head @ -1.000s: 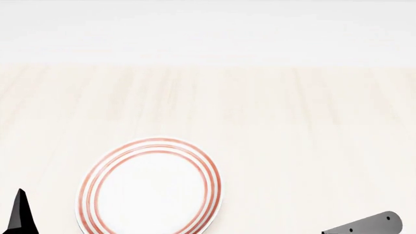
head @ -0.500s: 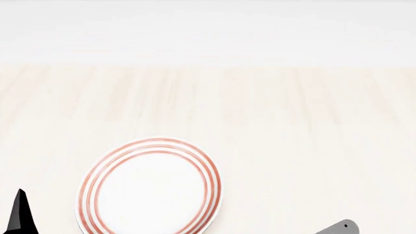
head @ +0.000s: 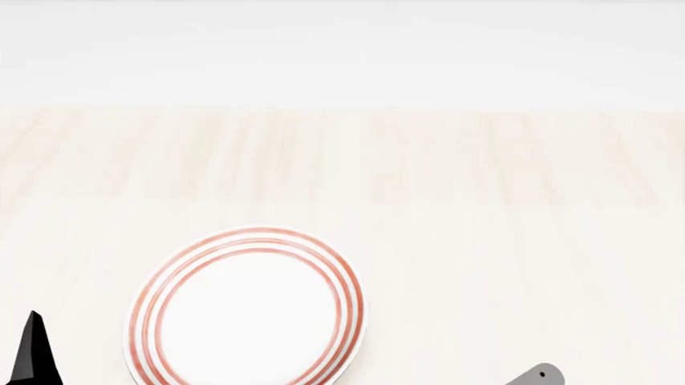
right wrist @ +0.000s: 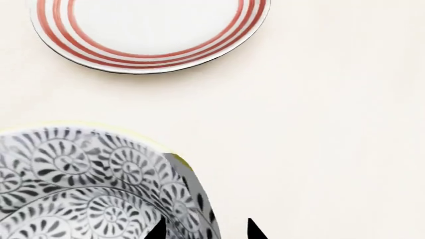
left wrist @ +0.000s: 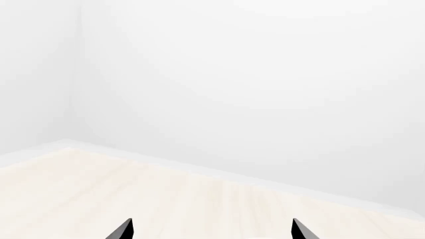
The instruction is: Put the bowl on the plate.
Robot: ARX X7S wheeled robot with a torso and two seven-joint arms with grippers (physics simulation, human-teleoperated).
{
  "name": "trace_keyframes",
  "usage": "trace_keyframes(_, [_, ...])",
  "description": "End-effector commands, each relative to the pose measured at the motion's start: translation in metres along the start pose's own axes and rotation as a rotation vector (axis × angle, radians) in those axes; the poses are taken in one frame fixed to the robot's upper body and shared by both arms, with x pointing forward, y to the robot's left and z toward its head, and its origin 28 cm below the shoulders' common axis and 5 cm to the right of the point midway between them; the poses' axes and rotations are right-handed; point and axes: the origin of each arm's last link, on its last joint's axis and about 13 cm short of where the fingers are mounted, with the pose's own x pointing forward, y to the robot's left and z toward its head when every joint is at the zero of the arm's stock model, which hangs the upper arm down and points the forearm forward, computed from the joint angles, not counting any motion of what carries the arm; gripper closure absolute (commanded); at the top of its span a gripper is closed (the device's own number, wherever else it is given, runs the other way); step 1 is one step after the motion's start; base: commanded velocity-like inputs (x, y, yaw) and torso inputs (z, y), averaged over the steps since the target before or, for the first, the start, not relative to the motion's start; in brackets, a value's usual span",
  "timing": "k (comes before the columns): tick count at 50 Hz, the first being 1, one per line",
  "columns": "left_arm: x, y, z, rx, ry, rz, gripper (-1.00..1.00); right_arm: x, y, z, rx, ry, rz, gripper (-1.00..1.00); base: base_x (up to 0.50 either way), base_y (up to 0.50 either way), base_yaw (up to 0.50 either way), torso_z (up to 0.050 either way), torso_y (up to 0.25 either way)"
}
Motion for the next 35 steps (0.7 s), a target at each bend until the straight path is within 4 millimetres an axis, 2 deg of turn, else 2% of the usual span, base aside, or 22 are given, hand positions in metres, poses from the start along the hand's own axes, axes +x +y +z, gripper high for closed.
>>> trace_keyframes(1, [0.000, 0.000, 0.000, 0.000, 0.001, -0.001, -1.00, -0.022, 0.022, 0.010, -0.028, -0.135, 0.115, 1.00, 0.00, 0.00, 0.00, 0.000, 0.000])
trace_keyframes(10, [0.000, -0.001, 0.001, 0.000, 0.000, -0.004, -1.00, -0.058, 0.024, 0.046, -0.113, -0.400, 0.017, 1.00, 0.00, 0.00, 0.00, 0.000, 0.000])
trace_keyframes(15, [0.000, -0.001, 0.001, 0.000, 0.001, -0.003, -1.00, -0.062, 0.024, 0.062, -0.132, -0.489, 0.009, 1.00, 0.00, 0.00, 0.00, 0.000, 0.000])
trace_keyframes(21, [0.000, 0.000, 0.002, -0.002, 0.000, -0.003, -1.00, -0.053, 0.016, 0.086, -0.110, -0.574, -0.012, 1.00, 0.00, 0.00, 0.00, 0.000, 0.000])
trace_keyframes(26, [-0.001, 0.001, 0.003, -0.006, -0.001, 0.001, -1.00, -0.045, 0.006, 0.098, -0.058, -0.625, -0.037, 1.00, 0.00, 0.00, 0.00, 0.000, 0.000])
trace_keyframes(35, [-0.003, 0.002, 0.006, -0.015, -0.004, 0.004, -1.00, -0.022, -0.010, 0.106, 0.028, -0.646, -0.060, 1.00, 0.00, 0.00, 0.00, 0.000, 0.000])
